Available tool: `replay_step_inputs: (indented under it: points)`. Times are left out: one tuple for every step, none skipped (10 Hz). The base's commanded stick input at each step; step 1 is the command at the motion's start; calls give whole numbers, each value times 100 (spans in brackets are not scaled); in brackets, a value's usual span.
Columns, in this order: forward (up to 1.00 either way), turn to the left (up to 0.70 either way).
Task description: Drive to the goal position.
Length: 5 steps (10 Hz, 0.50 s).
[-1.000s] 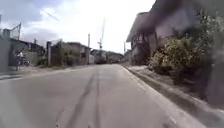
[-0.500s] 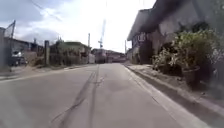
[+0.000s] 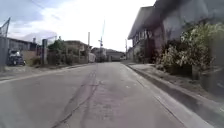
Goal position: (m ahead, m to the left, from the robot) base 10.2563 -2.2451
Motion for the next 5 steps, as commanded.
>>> replay_step_inputs:
  points:
    - [0,0]
    - [8,0]
    - [80,0]
    - [92,0]
    - [100,0]
